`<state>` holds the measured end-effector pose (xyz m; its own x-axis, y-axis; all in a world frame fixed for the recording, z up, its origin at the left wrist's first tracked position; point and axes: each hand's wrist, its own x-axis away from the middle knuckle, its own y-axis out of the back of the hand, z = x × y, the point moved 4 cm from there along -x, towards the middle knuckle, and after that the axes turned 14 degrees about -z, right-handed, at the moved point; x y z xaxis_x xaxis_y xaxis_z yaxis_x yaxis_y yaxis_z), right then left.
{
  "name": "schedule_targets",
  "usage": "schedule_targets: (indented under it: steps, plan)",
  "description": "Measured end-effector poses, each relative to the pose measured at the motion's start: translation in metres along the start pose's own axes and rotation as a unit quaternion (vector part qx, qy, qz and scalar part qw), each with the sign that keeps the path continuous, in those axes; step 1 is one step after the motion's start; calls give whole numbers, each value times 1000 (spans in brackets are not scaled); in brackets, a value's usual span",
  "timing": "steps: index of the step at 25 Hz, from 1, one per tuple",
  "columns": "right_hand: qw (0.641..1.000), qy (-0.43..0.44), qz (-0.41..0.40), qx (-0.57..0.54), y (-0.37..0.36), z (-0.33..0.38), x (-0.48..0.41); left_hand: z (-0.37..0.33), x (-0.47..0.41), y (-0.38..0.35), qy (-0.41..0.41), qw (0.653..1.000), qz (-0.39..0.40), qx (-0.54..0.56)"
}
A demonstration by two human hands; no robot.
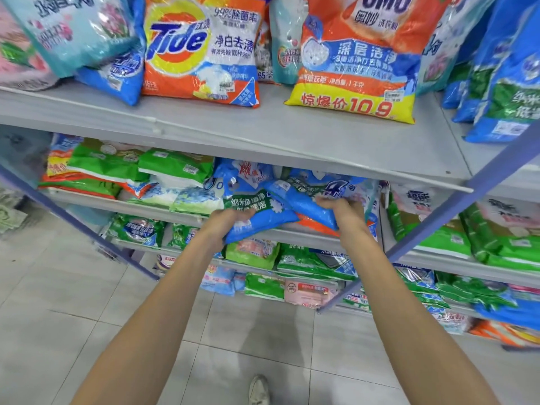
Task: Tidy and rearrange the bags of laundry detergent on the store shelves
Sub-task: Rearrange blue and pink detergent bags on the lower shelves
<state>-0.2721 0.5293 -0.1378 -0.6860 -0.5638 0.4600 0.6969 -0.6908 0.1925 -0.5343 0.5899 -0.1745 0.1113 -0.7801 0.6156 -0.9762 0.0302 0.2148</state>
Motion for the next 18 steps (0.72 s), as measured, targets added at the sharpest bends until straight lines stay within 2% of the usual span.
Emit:
schedule_targets:
  steps: [2,5,7,10,14,18]
  plan:
    - [997,-65,31,-19,5,-13,0,11,2,0,35,997,62,27]
    - [991,-109,80,-8,1,-26,-11,19,8,-4,56,990,71,113]
    - [992,-92,82,-12,-4,-46,-45,21,9,-11,33,985,83,149]
    - [993,-78,70,-45,2,-59,-55,29,10,-16,1,985,45,167]
    - [992,-49,67,-92,23,-36,10,40,25,-7,-26,988,23,149]
    - [990,22,79,-113,50,-30,28,55,59,5,-30,990,19,140]
